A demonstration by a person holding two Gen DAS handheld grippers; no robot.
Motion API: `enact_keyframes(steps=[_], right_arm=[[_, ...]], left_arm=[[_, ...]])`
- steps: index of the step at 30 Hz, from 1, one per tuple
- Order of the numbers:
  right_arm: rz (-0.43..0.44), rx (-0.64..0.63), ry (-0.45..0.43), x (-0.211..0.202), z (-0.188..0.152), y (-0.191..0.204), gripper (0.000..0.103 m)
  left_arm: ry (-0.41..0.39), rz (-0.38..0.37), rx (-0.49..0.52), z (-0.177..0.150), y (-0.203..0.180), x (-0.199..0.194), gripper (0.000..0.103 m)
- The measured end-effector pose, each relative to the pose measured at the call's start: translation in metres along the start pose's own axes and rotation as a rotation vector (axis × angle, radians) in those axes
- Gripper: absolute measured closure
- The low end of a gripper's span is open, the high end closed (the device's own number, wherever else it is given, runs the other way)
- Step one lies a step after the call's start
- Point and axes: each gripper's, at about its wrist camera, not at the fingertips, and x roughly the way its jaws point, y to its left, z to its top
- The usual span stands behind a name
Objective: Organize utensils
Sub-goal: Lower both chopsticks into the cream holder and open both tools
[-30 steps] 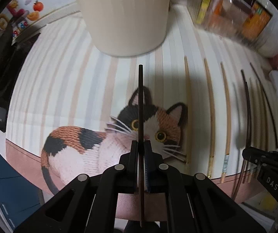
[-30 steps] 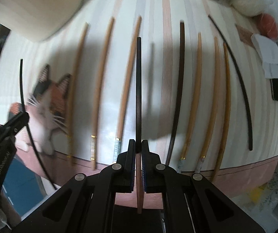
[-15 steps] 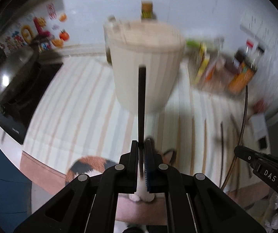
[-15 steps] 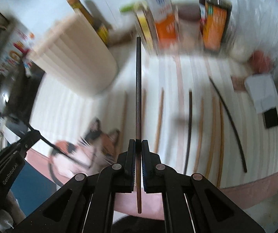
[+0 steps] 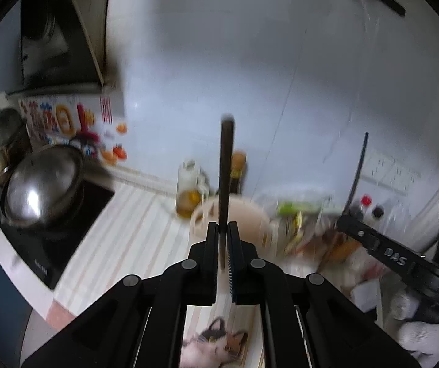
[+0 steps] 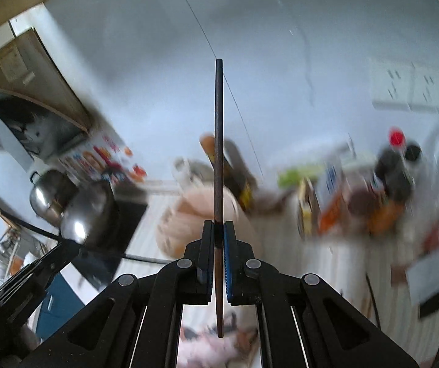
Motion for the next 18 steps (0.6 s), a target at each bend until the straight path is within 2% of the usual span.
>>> enact_keyframes(steps=[4,8,13,18], right_arm=[[0.026,-0.005,-0.05,0.015,0.037,0.009,0.097],[0.041,-0.012,-0.075,0.041,0.07,0.013,0.097],[0.031,-0.027,-0.084,0.08,0.09,0.017,0.097],[0.025,-0.043,-0.079,0.114,0.089,0.018,0.097]], left_arm=[[-0.041,0.018,0.005,0.039,-0.004,0.012,0.1],[-0.04,0.024,-0.001,0.062,-0.008,0.032,0.1],[0.005,0.005,-0.008,0.079,-0.01,0.065,0.1],[0.08,-0.023,-0.012,0.077,-0.012,0.097,0.1]])
